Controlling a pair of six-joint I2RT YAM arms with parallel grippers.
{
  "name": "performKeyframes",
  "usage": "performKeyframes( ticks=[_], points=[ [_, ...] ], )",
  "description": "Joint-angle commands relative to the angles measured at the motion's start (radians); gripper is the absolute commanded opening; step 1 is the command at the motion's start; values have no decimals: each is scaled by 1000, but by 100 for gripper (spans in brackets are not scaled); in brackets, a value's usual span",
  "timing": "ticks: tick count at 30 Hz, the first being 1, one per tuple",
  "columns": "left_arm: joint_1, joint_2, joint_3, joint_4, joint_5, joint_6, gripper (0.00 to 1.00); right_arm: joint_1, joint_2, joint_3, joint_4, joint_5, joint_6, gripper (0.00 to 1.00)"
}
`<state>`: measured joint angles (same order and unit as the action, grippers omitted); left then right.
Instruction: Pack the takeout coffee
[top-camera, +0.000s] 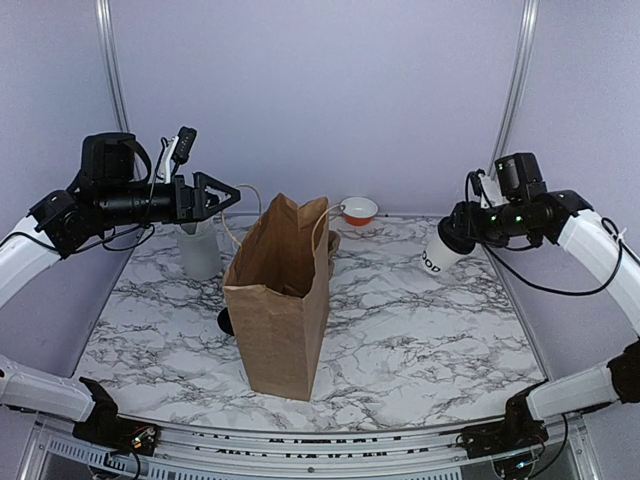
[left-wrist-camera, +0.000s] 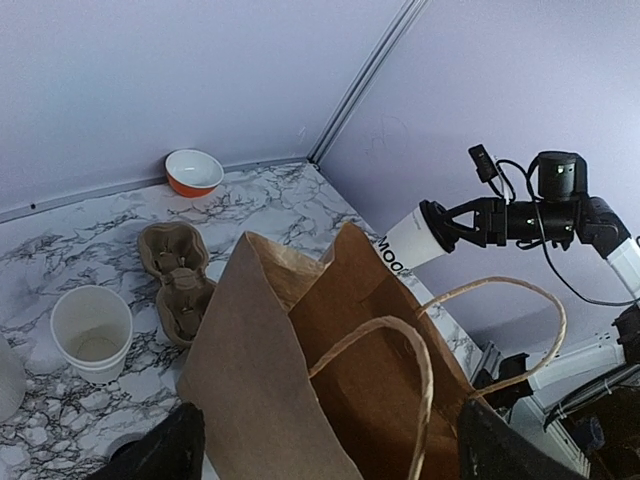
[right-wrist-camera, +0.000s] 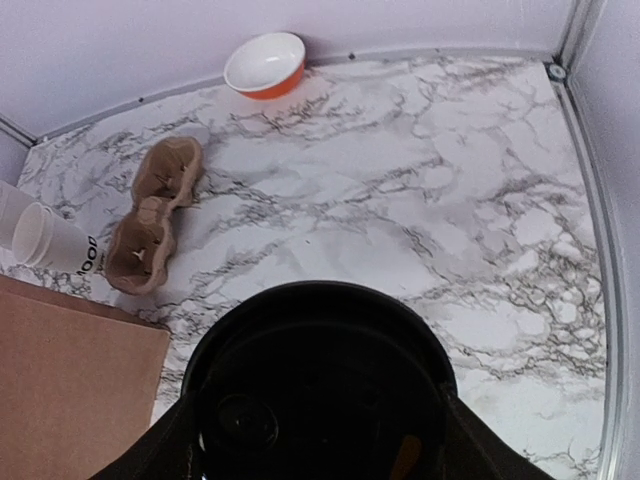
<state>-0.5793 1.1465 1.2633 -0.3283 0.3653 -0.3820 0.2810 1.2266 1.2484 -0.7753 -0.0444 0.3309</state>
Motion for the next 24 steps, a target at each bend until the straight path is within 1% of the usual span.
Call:
performKeyframes(
  ticks=[1, 11, 17, 21, 22, 24],
  points=[
    [4, 17, 28, 8, 47, -7, 82, 70, 44, 167, -22, -8, -39, 64],
    [-10, 29, 18, 36, 78, -35, 41, 229, 184, 502, -83, 32, -94, 64],
    [-33, 30, -2, 52, 77, -47, 18, 307, 233, 655, -45, 45, -115, 64],
    [-55, 32, -4, 62, 68, -50, 2, 380, 293, 774, -43, 62, -136, 64],
    [-63, 34, -5, 64, 66, -50, 0, 400, 306, 800, -41, 68, -142, 64],
    [-78, 36, -6, 67, 59, -50, 0, 436, 335, 852, -41, 71, -152, 65]
  ],
)
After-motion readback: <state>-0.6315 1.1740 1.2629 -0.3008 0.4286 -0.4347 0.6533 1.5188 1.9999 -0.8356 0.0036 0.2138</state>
